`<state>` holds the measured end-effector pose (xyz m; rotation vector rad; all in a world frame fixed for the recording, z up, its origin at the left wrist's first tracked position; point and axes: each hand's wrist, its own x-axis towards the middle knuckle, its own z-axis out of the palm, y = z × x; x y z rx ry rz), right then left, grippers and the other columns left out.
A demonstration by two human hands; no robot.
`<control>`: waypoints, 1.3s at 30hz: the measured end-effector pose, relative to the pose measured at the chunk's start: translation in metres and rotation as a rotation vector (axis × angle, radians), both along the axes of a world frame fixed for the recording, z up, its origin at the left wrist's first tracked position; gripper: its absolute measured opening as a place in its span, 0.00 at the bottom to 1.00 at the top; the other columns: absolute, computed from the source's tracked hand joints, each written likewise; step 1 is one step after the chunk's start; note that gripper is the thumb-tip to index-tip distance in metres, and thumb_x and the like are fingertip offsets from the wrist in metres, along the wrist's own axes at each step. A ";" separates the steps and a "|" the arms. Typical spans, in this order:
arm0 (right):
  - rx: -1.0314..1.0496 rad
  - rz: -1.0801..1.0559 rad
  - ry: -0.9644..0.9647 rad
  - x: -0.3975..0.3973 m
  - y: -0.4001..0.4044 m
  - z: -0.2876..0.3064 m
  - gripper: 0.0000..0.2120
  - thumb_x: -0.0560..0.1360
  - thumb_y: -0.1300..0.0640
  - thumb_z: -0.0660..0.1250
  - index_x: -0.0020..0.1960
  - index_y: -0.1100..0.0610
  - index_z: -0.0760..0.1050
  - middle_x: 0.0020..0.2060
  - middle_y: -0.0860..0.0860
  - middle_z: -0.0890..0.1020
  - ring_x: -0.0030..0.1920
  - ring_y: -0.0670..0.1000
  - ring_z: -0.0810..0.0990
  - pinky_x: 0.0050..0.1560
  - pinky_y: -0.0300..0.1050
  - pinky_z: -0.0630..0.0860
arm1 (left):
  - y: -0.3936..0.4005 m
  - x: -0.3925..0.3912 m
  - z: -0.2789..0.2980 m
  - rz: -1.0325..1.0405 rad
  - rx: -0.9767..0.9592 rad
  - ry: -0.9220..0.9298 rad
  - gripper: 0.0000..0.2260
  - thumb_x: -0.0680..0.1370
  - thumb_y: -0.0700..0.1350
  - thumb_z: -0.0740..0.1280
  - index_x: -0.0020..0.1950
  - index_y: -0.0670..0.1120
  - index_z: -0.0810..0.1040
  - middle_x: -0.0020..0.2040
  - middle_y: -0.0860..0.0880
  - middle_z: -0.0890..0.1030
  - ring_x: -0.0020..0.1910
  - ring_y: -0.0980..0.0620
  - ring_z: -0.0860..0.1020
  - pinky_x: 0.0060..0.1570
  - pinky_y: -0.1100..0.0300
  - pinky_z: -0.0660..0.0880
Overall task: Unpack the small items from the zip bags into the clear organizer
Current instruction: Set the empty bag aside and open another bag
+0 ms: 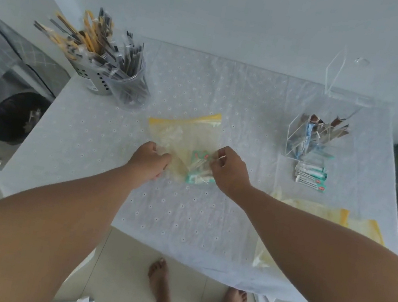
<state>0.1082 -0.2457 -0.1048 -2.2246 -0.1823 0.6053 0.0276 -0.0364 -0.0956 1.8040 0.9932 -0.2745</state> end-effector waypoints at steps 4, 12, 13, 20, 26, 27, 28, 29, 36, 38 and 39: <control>0.004 -0.007 -0.131 0.012 -0.009 0.012 0.02 0.79 0.57 0.66 0.49 0.51 0.75 0.44 0.48 0.81 0.45 0.51 0.80 0.40 0.41 0.73 | -0.008 -0.017 0.019 -0.113 0.101 -0.213 0.10 0.67 0.47 0.67 0.34 0.48 0.66 0.32 0.46 0.74 0.31 0.50 0.70 0.34 0.52 0.67; 0.077 -0.092 -0.129 0.016 -0.021 0.057 0.22 0.75 0.37 0.69 0.59 0.52 0.72 0.45 0.48 0.81 0.43 0.49 0.82 0.46 0.46 0.77 | -0.074 -0.061 0.038 -0.327 0.189 -0.301 0.06 0.72 0.50 0.68 0.42 0.49 0.76 0.42 0.49 0.83 0.39 0.54 0.80 0.43 0.52 0.79; 0.118 -0.093 -0.102 0.010 -0.024 0.064 0.23 0.75 0.33 0.67 0.55 0.53 0.72 0.42 0.48 0.83 0.41 0.48 0.82 0.46 0.48 0.79 | -0.084 -0.063 0.037 -0.369 0.172 -0.286 0.04 0.72 0.50 0.67 0.44 0.52 0.75 0.41 0.51 0.81 0.40 0.54 0.80 0.43 0.51 0.79; 0.060 0.138 -0.090 -0.019 -0.048 0.093 0.30 0.69 0.23 0.62 0.45 0.50 0.75 0.39 0.46 0.82 0.39 0.48 0.81 0.41 0.46 0.76 | -0.145 -0.064 0.042 -0.682 0.637 -0.188 0.13 0.76 0.53 0.65 0.55 0.46 0.77 0.48 0.46 0.82 0.47 0.44 0.80 0.49 0.55 0.74; -0.048 0.223 -0.068 -0.023 -0.073 0.088 0.15 0.76 0.41 0.69 0.46 0.52 0.74 0.40 0.47 0.79 0.39 0.48 0.78 0.36 0.43 0.72 | -0.150 -0.055 0.047 -0.963 0.706 -0.235 0.11 0.75 0.57 0.65 0.50 0.51 0.74 0.47 0.54 0.77 0.44 0.50 0.78 0.40 0.54 0.76; -0.045 0.228 -0.082 -0.024 -0.079 0.088 0.14 0.77 0.41 0.69 0.44 0.52 0.74 0.39 0.47 0.78 0.37 0.47 0.77 0.35 0.42 0.70 | -0.146 -0.055 0.048 -0.972 0.632 -0.203 0.12 0.74 0.59 0.66 0.49 0.53 0.71 0.46 0.56 0.76 0.43 0.51 0.77 0.40 0.54 0.76; -0.046 0.230 -0.095 -0.024 -0.083 0.089 0.14 0.77 0.41 0.69 0.42 0.51 0.73 0.37 0.46 0.77 0.35 0.45 0.75 0.34 0.41 0.68 | -0.140 -0.057 0.049 -0.963 0.547 -0.178 0.13 0.73 0.61 0.67 0.48 0.54 0.69 0.46 0.57 0.75 0.43 0.53 0.77 0.40 0.55 0.75; -0.044 0.230 -0.103 -0.025 -0.088 0.089 0.15 0.77 0.42 0.70 0.40 0.50 0.71 0.35 0.45 0.76 0.33 0.44 0.73 0.33 0.40 0.66 | -0.134 -0.058 0.051 -0.942 0.465 -0.161 0.14 0.73 0.62 0.68 0.49 0.56 0.68 0.47 0.59 0.74 0.44 0.55 0.76 0.40 0.56 0.75; 0.071 0.170 -0.061 -0.027 -0.099 0.088 0.15 0.76 0.45 0.73 0.44 0.56 0.77 0.37 0.51 0.84 0.32 0.47 0.81 0.32 0.41 0.76 | -0.117 -0.039 0.080 -0.610 0.214 -0.411 0.29 0.69 0.61 0.76 0.67 0.57 0.71 0.56 0.62 0.78 0.48 0.59 0.79 0.49 0.61 0.79; 0.146 0.144 -0.026 -0.029 -0.098 0.092 0.16 0.78 0.46 0.71 0.44 0.59 0.77 0.34 0.52 0.84 0.29 0.46 0.80 0.30 0.39 0.76 | -0.124 -0.031 0.086 -0.570 0.199 -0.483 0.33 0.69 0.59 0.77 0.70 0.55 0.72 0.57 0.60 0.79 0.49 0.60 0.80 0.49 0.65 0.78; 0.165 0.124 -0.027 -0.029 -0.097 0.094 0.18 0.79 0.45 0.69 0.43 0.61 0.77 0.32 0.52 0.82 0.29 0.47 0.79 0.31 0.41 0.75 | -0.128 -0.028 0.088 -0.552 0.182 -0.514 0.33 0.69 0.58 0.78 0.71 0.53 0.72 0.58 0.59 0.80 0.50 0.61 0.80 0.51 0.65 0.77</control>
